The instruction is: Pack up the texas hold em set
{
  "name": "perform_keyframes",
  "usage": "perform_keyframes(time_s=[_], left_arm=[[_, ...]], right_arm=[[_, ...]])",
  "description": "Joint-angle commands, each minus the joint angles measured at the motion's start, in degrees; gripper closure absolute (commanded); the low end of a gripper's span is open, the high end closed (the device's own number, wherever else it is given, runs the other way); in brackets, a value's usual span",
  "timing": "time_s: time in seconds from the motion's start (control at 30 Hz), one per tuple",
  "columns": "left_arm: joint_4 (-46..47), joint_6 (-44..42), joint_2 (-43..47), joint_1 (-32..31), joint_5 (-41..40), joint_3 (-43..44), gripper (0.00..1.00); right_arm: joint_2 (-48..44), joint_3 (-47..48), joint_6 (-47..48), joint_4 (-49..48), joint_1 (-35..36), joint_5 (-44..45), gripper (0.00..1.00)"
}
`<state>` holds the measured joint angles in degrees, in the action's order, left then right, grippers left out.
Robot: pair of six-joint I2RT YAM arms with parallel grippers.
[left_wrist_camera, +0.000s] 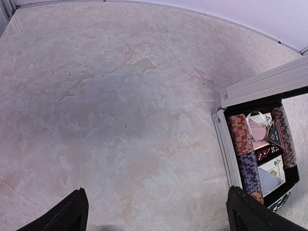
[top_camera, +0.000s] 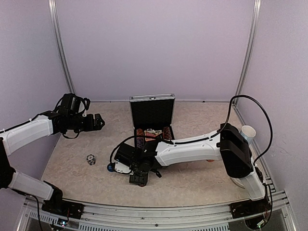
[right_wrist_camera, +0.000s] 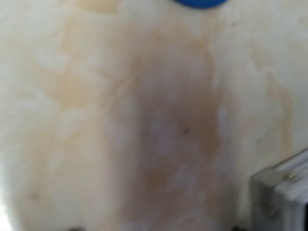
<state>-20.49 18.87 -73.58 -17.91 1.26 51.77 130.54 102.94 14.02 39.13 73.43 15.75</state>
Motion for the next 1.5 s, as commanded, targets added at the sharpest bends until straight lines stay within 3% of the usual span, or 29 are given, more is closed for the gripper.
perform_keyframes(time_s=[0.0, 0.1, 0.3, 0.8, 1.47], left_arm=[[1.4, 0.0, 0.4, 0.6, 1.0, -0.4, 0.01], [1.3, 0.0, 0.6, 0.6, 0.6, -0.6, 0.01], [1.4, 0.0, 0.9, 0.7, 1.3, -0.5, 0.01], [1.7, 0.1, 1.0, 1.3, 2.2, -0.6, 0.01], [1.8, 0.1, 0.7, 1.4, 2.7, -0.6, 0.01]], right_arm=[[-5.8, -1.8, -4.5, 0.7, -1.7, -6.6, 0.28], [-8.6, -2.2, -8.0, 0.4, -3.9, -10.0, 0.26], [-15.6, -12.8, -12.2, -6.3, -6.9, -19.5, 0.23], [-15.4, -23.0, -10.4, -13.8, -4.2, -19.6, 0.20], [-10.5, -23.6, -8.1, -16.0, -2.9, -18.8, 0.15]])
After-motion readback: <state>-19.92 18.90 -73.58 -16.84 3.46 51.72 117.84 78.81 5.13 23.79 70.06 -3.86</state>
